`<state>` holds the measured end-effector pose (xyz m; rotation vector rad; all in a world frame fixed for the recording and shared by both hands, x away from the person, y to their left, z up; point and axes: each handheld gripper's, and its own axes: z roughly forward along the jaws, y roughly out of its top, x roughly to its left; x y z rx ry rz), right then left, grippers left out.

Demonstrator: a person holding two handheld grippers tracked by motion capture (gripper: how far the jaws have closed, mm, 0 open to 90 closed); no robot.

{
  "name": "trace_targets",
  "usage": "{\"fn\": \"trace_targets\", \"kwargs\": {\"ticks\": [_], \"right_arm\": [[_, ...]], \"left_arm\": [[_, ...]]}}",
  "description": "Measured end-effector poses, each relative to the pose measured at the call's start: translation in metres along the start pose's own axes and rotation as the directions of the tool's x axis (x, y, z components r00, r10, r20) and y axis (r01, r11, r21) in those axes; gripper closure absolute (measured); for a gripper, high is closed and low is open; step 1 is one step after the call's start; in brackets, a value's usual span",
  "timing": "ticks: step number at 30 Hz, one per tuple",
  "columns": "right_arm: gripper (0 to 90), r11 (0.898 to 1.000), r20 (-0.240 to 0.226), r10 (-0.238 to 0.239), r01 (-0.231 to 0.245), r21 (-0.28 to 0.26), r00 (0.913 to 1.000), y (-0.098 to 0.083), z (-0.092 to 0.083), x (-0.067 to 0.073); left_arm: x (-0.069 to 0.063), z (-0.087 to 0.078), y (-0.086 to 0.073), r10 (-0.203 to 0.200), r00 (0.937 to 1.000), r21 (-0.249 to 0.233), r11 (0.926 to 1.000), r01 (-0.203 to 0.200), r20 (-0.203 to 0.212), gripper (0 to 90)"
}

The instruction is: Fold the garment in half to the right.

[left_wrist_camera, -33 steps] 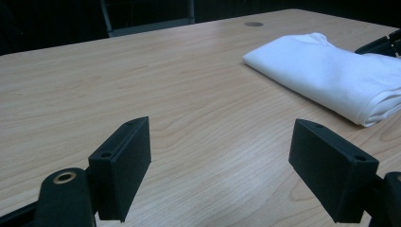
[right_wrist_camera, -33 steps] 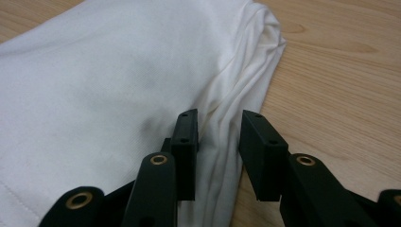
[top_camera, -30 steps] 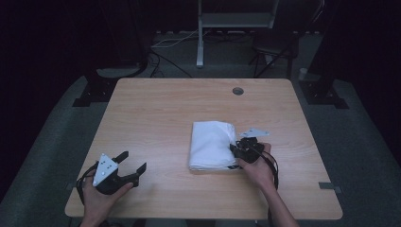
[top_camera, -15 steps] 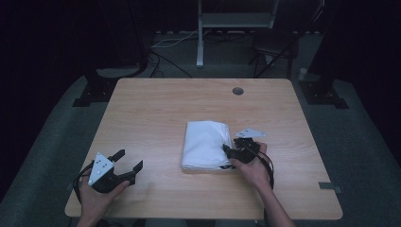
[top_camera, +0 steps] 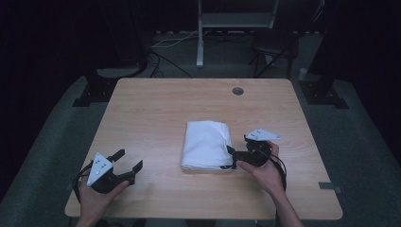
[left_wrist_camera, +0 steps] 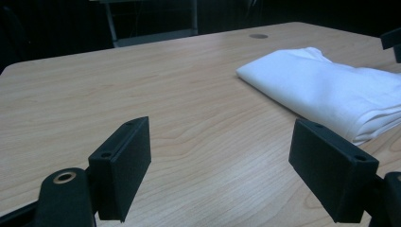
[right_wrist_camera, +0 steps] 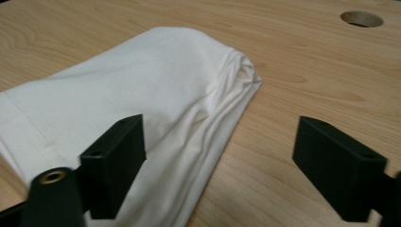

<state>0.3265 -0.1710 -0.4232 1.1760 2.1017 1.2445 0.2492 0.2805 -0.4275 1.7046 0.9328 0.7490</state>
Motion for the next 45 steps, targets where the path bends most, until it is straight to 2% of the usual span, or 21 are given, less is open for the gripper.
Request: {"fn": "trace_targets", "kwargs": {"ticks": [11,31,45], "right_arm": [[13.8,0.999,-0.016,0.018,-0.018,-0.036,0.9997,-0.004,-0.024,-0.007],[13.7,0.994,0.013,0.014,-0.012,-0.110,0.9998,-0.004,-0.068,-0.017],[13.7,0.986,0.049,0.051,-0.043,-0.159,0.9975,-0.014,-0.095,-0.029]], "left_arm": [[0.000,-0.008,0.003,0.006,1.0000,-0.014,0.9999,-0.006,-0.001,21.3],[0.001,-0.017,0.004,0.014,0.9999,-0.029,0.9995,-0.014,-0.008,21.3],[0.007,-0.032,0.003,0.009,0.9995,-0.047,0.9988,-0.010,-0.032,21.3]]}}
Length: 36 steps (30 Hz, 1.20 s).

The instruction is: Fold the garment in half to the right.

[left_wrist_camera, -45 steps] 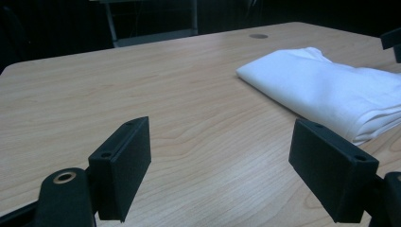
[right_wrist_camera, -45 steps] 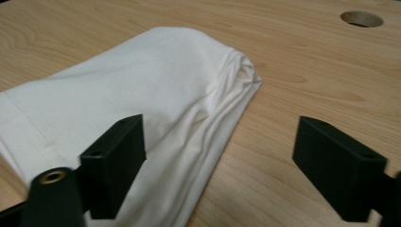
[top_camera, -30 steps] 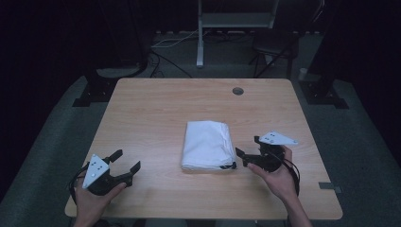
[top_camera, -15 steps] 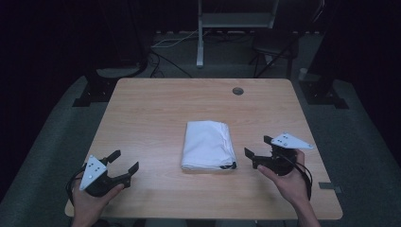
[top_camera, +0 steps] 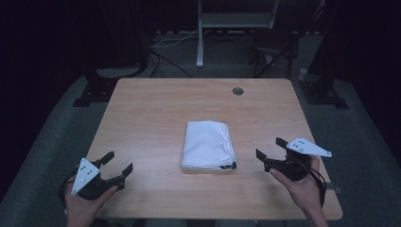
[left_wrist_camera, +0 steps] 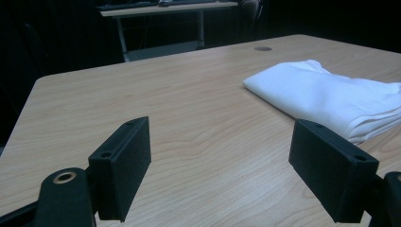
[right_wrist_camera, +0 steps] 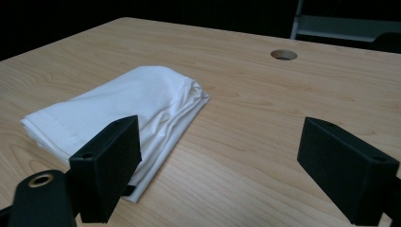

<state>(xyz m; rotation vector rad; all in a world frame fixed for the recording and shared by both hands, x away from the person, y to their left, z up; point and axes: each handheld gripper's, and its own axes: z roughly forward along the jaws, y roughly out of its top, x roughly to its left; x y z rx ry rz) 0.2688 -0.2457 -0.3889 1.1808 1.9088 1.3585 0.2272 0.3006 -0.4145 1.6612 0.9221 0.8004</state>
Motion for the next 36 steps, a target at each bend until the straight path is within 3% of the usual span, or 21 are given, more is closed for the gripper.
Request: {"fn": "trace_targets", "kwargs": {"ticks": [22,36], "right_arm": [[13.3,1.000,0.027,0.010,-0.009,-0.026,0.9996,-0.013,-0.026,-0.011],[13.2,0.998,0.035,0.044,-0.042,-0.045,0.9984,-0.033,-0.033,-0.019]], "left_arm": [[0.012,-0.024,-0.011,-0.027,0.9982,-0.010,0.9996,0.027,-0.054,21.3],[0.019,-0.031,-0.023,-0.046,0.9952,-0.001,0.9990,0.046,-0.086,21.3]]}}
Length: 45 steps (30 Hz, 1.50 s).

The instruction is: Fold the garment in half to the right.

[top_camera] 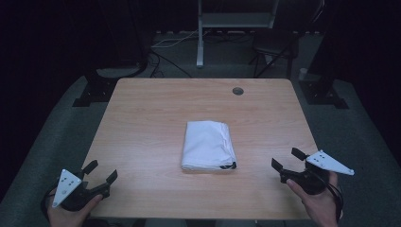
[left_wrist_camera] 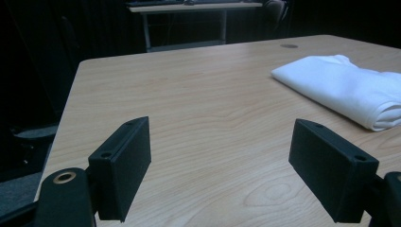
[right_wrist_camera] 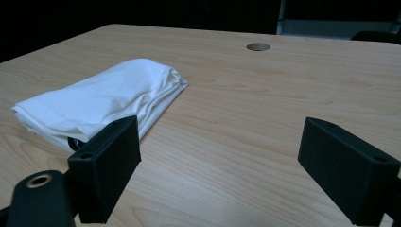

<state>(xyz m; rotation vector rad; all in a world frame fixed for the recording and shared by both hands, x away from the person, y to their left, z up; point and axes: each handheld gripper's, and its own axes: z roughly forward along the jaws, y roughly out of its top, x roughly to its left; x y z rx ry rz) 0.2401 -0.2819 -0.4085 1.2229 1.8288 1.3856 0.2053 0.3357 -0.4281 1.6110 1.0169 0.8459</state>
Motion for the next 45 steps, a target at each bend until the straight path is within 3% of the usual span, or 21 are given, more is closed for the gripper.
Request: {"fn": "trace_targets", "kwargs": {"ticks": [10,30,45], "right_arm": [[13.1,1.000,0.008,0.014,-0.014,-0.003,0.9999,-0.014,-0.001,-0.006],[13.1,1.000,0.020,0.026,-0.025,-0.005,0.9995,-0.026,0.003,-0.011],[13.1,0.999,0.029,0.033,-0.032,-0.010,0.9991,-0.032,0.004,-0.012]], "left_arm": [[0.004,0.004,-0.006,-0.010,0.9998,0.001,0.9999,0.010,-0.019,21.3],[-0.004,0.025,-0.004,0.004,1.0000,-0.004,1.0000,-0.004,-0.009,21.3],[-0.005,0.025,-0.005,0.002,0.9997,-0.013,0.9999,-0.002,-0.023,21.3]]}}
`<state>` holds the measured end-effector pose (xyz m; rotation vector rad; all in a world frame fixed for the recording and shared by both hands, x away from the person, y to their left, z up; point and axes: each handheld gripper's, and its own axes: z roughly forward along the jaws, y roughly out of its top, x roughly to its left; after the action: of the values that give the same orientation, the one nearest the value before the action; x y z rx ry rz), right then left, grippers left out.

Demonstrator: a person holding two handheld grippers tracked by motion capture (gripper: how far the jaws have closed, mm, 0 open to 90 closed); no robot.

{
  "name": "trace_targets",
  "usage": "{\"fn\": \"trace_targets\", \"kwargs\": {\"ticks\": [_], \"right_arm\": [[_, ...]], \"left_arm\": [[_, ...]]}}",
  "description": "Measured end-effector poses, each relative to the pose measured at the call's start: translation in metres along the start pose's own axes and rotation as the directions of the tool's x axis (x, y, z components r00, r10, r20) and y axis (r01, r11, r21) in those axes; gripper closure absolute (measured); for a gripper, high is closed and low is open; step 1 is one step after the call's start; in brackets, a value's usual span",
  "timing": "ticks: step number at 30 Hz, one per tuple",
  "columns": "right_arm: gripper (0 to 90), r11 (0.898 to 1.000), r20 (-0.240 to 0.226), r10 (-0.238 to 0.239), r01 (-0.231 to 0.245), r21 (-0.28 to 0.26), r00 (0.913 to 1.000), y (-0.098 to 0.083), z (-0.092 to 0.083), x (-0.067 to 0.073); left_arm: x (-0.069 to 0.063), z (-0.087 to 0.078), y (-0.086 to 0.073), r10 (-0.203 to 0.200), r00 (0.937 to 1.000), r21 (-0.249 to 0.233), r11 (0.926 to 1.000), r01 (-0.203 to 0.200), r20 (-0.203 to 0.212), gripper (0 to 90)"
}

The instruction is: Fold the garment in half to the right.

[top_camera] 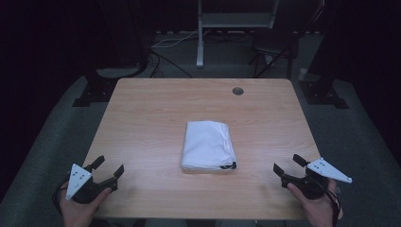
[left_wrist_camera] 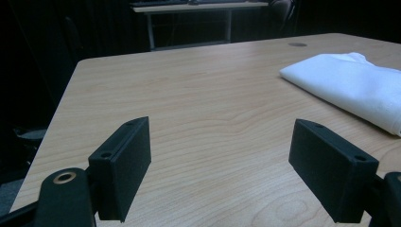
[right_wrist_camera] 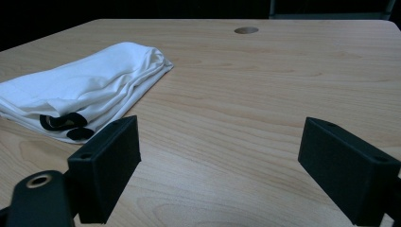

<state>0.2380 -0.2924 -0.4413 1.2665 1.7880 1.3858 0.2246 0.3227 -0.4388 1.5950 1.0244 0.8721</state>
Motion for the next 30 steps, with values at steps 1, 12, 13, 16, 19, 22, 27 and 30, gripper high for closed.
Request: {"fn": "trace_targets", "kwargs": {"ticks": [1,12,13,16,19,22,27,30], "right_arm": [[13.1,1.000,0.000,0.000,0.000,0.000,1.0000,-0.0008,0.0003,0.0001],[13.1,1.000,0.000,-0.012,0.012,-0.001,0.9999,-0.0017,0.0016,0.0014],[13.1,1.000,-0.001,-0.015,0.015,-0.002,0.9999,-0.0018,0.0017,0.0016],[13.1,1.000,-0.002,-0.022,0.022,-0.005,0.9998,-0.0020,0.0013,0.0021],[13.1,1.000,-0.003,-0.023,0.023,-0.009,0.9997,-0.0023,0.0005,0.0030],[13.1,1.000,-0.006,-0.024,0.024,-0.009,0.9997,-0.0023,0.0006,0.0032],[13.1,1.000,-0.009,-0.025,0.025,-0.008,0.9996,-0.0024,0.0006,0.0037],[13.1,1.000,-0.013,-0.024,0.024,-0.009,0.9996,-0.0024,0.0006,0.0033]], "left_arm": [[0.0000,-0.0003,-0.0001,-0.001,1.0000,-0.002,1.0000,0.001,-0.004,21.3],[-0.0005,-0.0010,-0.0004,0.002,0.9999,-0.008,1.0000,-0.002,-0.010,21.3],[-0.0007,-0.0009,-0.0005,0.000,0.9999,-0.010,1.0000,0.000,-0.012,21.3],[-0.0026,-0.0003,-0.0003,0.005,0.9999,-0.014,0.9999,-0.005,-0.016,21.3],[-0.0039,-0.0003,-0.0002,0.014,0.9996,-0.012,0.9998,-0.014,-0.023,21.3],[-0.0044,-0.0006,-0.0004,0.021,0.9995,-0.017,0.9996,-0.021,-0.025,21.3],[-0.0032,-0.0013,-0.0007,0.007,0.9995,-0.022,0.9997,-0.008,-0.032,21.3],[-0.0035,-0.0017,-0.0008,0.008,0.9993,-0.024,0.9997,-0.009,-0.036,21.3]]}}
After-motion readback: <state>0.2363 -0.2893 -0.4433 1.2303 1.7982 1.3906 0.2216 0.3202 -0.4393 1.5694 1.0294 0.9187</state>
